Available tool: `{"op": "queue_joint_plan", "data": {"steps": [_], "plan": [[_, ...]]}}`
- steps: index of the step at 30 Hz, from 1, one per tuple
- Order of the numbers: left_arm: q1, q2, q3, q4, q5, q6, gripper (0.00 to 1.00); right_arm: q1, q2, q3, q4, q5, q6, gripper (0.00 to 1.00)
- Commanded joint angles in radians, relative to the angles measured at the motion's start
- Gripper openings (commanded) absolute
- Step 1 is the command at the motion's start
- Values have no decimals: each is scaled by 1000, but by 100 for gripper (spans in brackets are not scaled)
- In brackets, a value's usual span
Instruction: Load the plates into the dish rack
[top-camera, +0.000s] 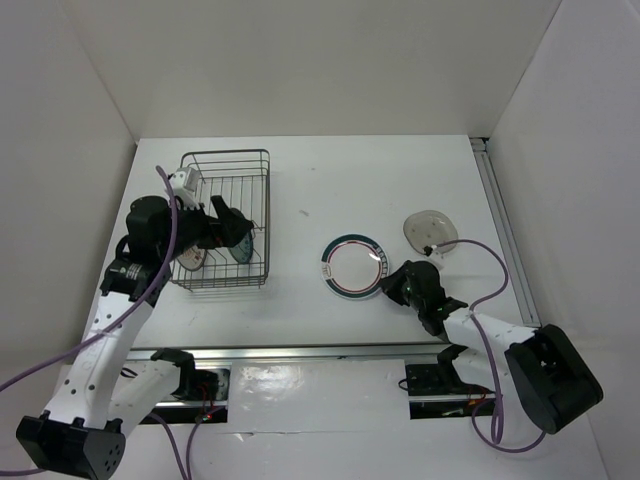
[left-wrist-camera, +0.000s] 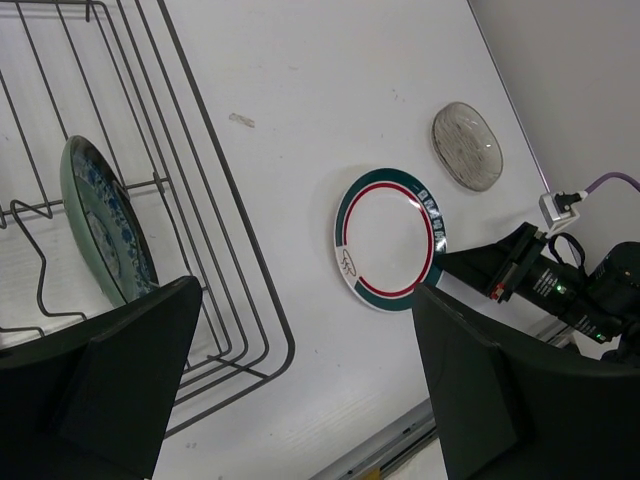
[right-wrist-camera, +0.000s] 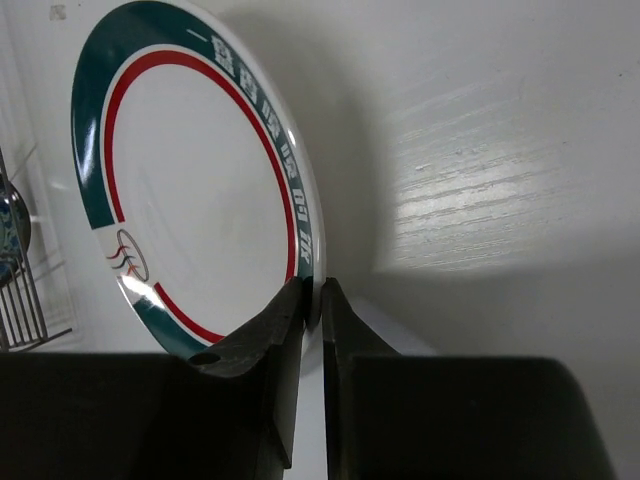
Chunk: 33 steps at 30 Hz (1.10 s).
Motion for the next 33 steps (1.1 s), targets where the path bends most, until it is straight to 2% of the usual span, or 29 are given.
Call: {"op": "queue_joint_plan", "data": {"steps": [1, 6, 10, 11, 16, 24, 26, 31, 33], "plan": [[6, 11, 15, 56, 38, -2, 100, -8, 16, -28, -3, 7, -30, 12], [6, 11, 15, 56, 47, -2, 100, -19, 16, -19, 29, 7, -30, 12], [6, 20, 15, 56, 47, -2, 100, -28, 80, -19, 87, -27, -30, 10], [6, 20, 15, 56, 47, -2, 100, -28, 91, -10, 87, -27, -19, 1], [6, 20, 15, 66, 85, -2, 100, -38, 90, -30, 173, -38, 25, 0], [6, 51, -4, 147, 337, 8, 100, -47, -260, -88, 191, 13, 71, 0], [6, 63, -4, 159, 352, 8, 100, -47, -346, -88, 164, 22, 61, 0], [6, 92, -4, 179, 408, -3, 100, -47, -386, -36, 112, -7, 28, 0], [6, 105, -4, 190, 429, -12, 100, -56, -386, -36, 194, -100, -5, 0]]}}
